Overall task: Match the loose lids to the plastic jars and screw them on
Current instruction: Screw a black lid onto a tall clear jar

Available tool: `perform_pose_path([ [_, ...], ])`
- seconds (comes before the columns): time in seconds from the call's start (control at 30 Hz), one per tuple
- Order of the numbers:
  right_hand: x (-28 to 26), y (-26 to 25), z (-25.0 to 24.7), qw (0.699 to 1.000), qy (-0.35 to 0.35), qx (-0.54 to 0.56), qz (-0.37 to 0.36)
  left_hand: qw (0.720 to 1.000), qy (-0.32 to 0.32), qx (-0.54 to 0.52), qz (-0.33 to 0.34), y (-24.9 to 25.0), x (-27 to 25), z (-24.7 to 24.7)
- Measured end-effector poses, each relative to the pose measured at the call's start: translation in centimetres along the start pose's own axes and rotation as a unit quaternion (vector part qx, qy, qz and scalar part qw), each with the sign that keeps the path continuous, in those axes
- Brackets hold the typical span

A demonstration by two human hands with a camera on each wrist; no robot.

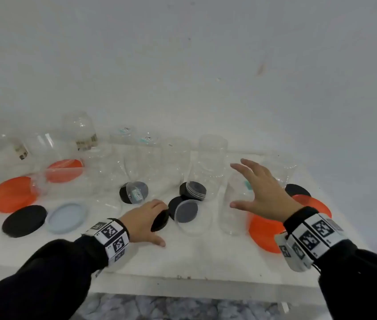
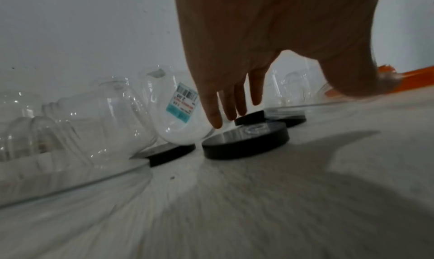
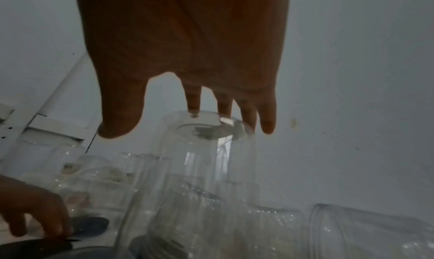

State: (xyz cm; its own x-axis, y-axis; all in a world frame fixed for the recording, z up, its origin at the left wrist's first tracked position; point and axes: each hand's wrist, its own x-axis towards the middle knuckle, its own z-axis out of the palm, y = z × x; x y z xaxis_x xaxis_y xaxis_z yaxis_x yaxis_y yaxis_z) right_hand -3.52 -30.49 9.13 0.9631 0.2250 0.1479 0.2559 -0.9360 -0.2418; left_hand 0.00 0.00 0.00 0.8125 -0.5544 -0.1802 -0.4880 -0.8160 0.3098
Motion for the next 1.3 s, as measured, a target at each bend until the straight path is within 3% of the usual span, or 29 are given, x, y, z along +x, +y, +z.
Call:
perform_pose_path([
  [0.13, 1.0, 1.0, 0.4, 0.998, -0.063, -0.007, -0.01, 0.999, -0.002, 0.007, -0.038, 0.1, 0.0, 1.2],
  [0.47, 2.1, 2.2, -1.7, 0.995, -0.052, 0.066, -0.05, 0.995, 0.026, 0.076, -0.053, 0.7, 0.3, 2.4],
  [0.6, 2.3, 2.7, -3.4, 0.984, 0.001, 0.174, -0.045, 0.995, 0.039, 0.077, -0.048, 0.9, 0.0, 2.6],
  [0.7, 2.7, 3.2, -3.6, 0.976, 0.048, 0.208, -0.044, 0.994, 0.033, 0.078, -0.063, 1.2, 0.0, 2.7],
  [0.83, 3.2, 3.9, -3.2, 0.968, 0.063, 0.24, -0.034, 0.993, 0.021, 0.082, -0.084, 1.7, -0.1, 2.3],
  [1.3, 3.1, 5.4, -0.8, 0.948, 0.027, 0.317, 0.0, 0.99, 0.019, -0.043, -0.133, 3.6, -1.2, 2.2],
])
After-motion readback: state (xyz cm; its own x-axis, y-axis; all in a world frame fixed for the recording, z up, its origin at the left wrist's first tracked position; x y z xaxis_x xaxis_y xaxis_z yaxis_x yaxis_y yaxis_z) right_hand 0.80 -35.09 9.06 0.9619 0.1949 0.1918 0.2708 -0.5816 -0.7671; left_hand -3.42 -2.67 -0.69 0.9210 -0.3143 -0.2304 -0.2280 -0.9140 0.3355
